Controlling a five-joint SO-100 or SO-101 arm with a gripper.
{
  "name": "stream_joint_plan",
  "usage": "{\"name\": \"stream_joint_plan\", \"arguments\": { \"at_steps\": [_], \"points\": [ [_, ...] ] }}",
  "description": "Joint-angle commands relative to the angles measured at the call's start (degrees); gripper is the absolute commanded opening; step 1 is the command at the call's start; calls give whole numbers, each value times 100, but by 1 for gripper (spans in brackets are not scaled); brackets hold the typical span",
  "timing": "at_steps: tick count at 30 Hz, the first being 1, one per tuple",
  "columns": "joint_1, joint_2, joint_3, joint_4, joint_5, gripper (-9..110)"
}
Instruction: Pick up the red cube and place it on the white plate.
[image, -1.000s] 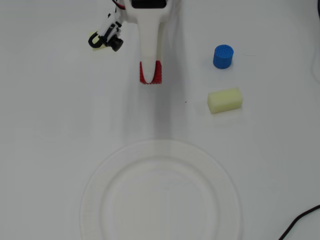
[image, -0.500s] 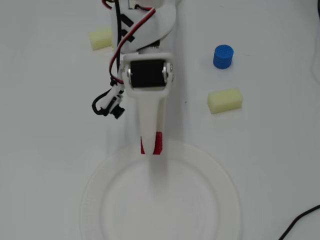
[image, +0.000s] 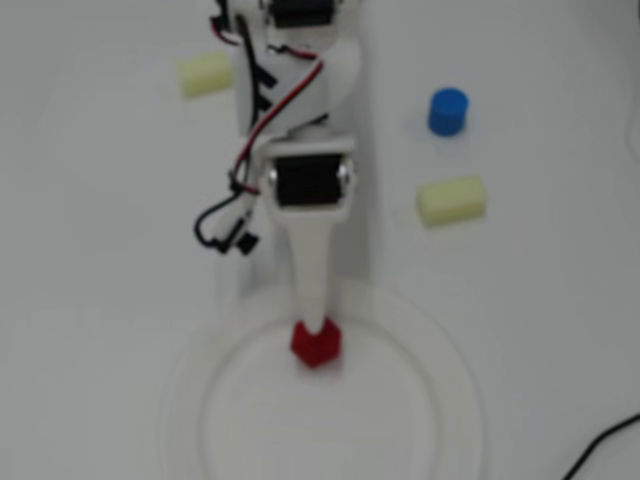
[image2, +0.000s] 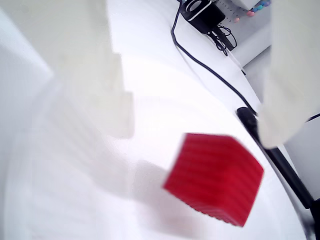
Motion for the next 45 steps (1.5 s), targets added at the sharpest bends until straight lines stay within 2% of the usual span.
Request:
{"name": "stream_joint_plan", "arguments": {
  "at_steps": [1, 9, 14, 24, 30, 36, 42, 45],
  "points": [
    [53, 562, -378, 738, 0, 24],
    [141, 2215, -598, 2979, 149, 38],
    [141, 3937, 149, 4052, -44, 40],
    [343, 8455, 3639, 4280, -448, 36],
    [422, 9606, 5106, 4236, -343, 35],
    [211, 10169, 6636, 3990, -158, 30],
    [-18, 10564, 7146, 4289, -70, 16],
    [-62, 10573, 7163, 4421, -26, 4]
  ]
}}
